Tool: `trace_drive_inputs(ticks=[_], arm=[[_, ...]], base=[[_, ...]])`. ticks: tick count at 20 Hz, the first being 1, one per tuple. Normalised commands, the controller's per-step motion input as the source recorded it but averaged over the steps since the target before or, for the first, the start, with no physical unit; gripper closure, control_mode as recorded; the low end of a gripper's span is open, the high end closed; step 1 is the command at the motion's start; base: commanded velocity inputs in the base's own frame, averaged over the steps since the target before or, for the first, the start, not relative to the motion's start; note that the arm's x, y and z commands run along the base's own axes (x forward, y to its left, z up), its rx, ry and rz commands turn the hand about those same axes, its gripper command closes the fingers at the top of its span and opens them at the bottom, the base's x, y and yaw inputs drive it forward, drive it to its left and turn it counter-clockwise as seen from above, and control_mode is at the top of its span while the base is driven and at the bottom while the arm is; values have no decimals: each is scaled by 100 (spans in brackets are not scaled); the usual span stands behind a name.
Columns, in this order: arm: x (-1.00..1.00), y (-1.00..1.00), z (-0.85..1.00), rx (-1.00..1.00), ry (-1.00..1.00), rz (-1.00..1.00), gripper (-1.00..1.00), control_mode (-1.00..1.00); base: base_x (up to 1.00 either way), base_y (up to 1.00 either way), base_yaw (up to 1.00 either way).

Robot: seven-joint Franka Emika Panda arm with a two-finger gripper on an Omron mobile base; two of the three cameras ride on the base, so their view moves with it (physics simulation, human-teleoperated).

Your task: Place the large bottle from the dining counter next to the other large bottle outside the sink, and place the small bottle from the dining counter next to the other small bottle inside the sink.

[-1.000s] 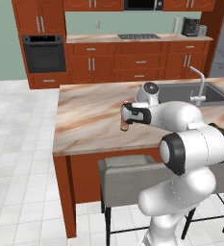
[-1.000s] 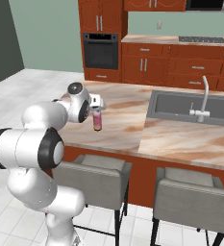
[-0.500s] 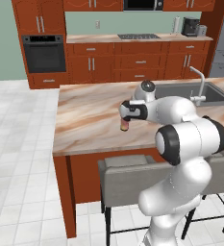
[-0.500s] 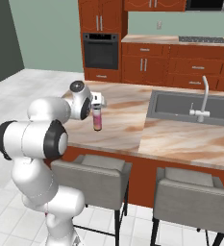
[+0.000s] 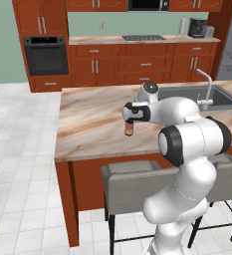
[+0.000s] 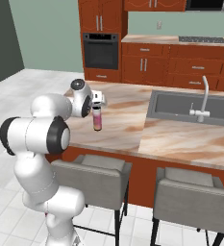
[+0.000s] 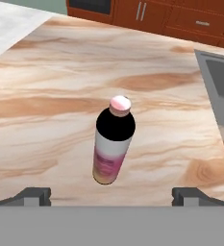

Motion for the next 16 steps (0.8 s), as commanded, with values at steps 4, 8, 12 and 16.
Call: trace_drive_inputs(ticks=[4, 8, 12, 16], arm=[[3, 0, -12, 0, 0, 0, -100, -100], [1, 0, -19, 0, 0, 0, -100, -100], [6, 0, -19, 0, 0, 0, -100, -100], [14, 0, -1, 0, 0, 0, -100, -100]], base=[[0, 0, 0], [0, 0, 0], [0, 0, 0], [0, 0, 0]])
